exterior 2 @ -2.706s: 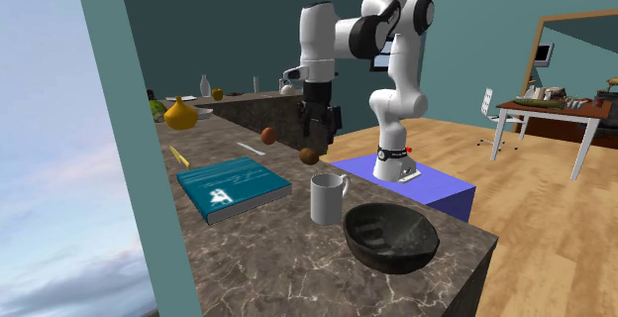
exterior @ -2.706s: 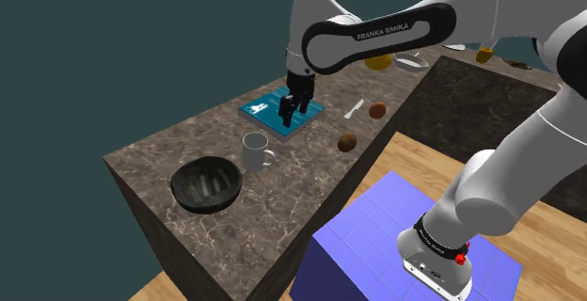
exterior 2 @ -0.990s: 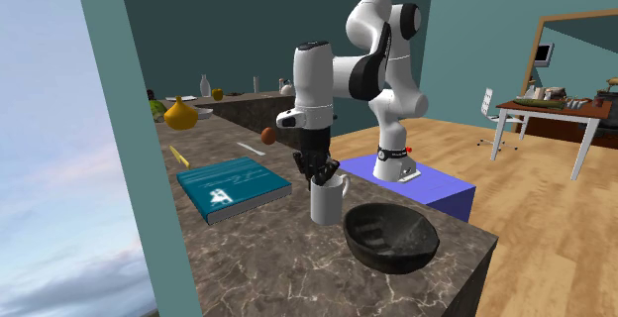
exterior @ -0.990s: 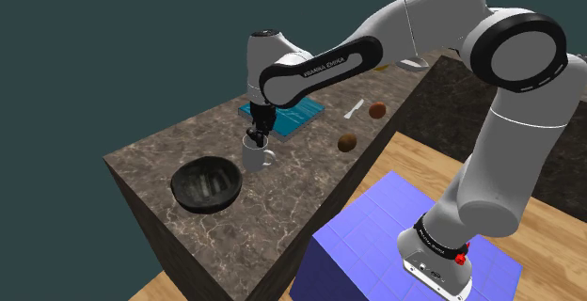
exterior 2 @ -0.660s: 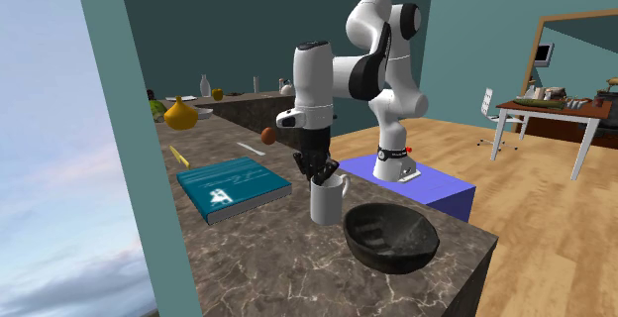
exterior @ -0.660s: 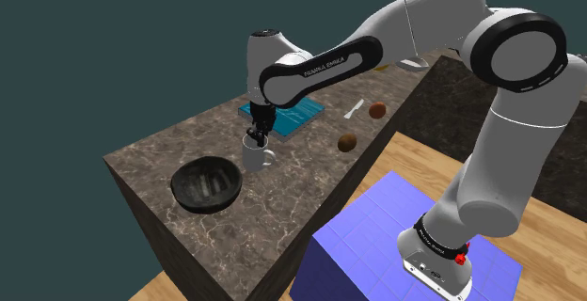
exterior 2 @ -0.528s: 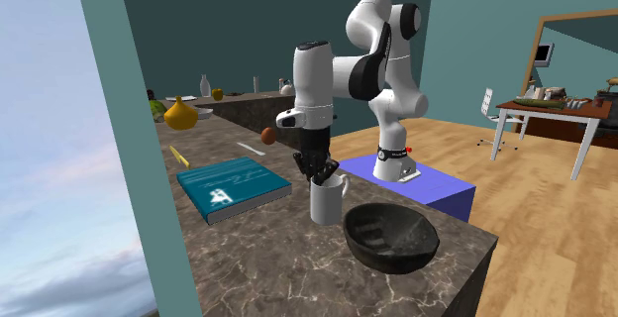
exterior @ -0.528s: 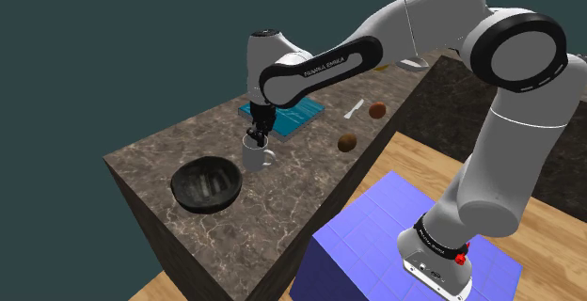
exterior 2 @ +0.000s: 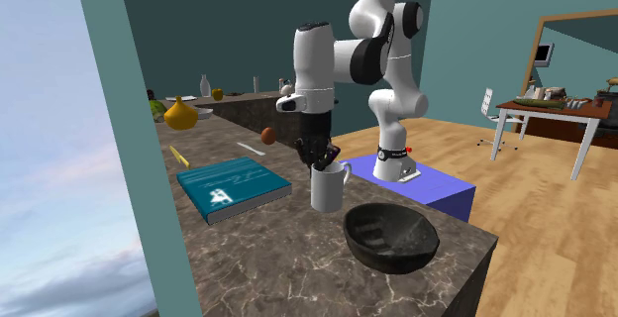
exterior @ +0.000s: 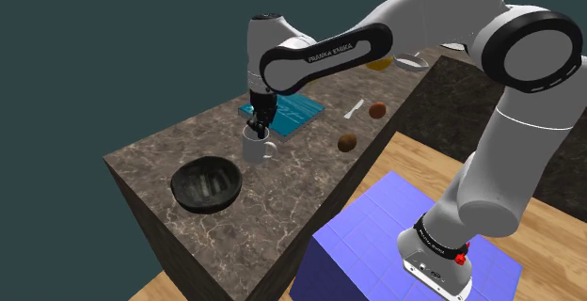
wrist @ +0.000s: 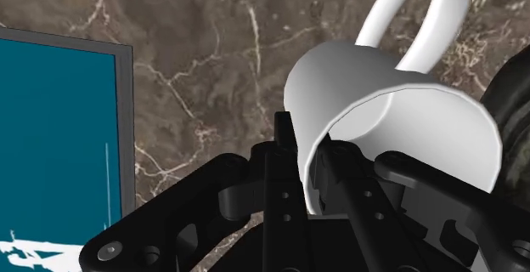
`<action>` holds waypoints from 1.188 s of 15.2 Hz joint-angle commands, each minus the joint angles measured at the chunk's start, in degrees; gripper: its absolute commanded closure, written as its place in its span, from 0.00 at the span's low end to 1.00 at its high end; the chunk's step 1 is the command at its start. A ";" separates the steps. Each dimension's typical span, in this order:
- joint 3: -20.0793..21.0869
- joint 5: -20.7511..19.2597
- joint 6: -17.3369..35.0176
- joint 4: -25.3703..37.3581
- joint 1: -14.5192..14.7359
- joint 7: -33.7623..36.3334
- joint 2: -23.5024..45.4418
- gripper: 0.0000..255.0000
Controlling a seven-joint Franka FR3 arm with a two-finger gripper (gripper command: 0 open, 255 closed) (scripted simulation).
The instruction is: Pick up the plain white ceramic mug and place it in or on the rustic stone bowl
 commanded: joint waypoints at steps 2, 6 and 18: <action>0.03 0.28 -2.25 1.44 -0.11 -0.29 -0.82 1.00; 0.10 0.62 -5.07 3.27 -0.17 -0.51 -1.86 1.00; 0.22 1.26 -13.79 10.06 -0.23 -0.92 -3.86 1.00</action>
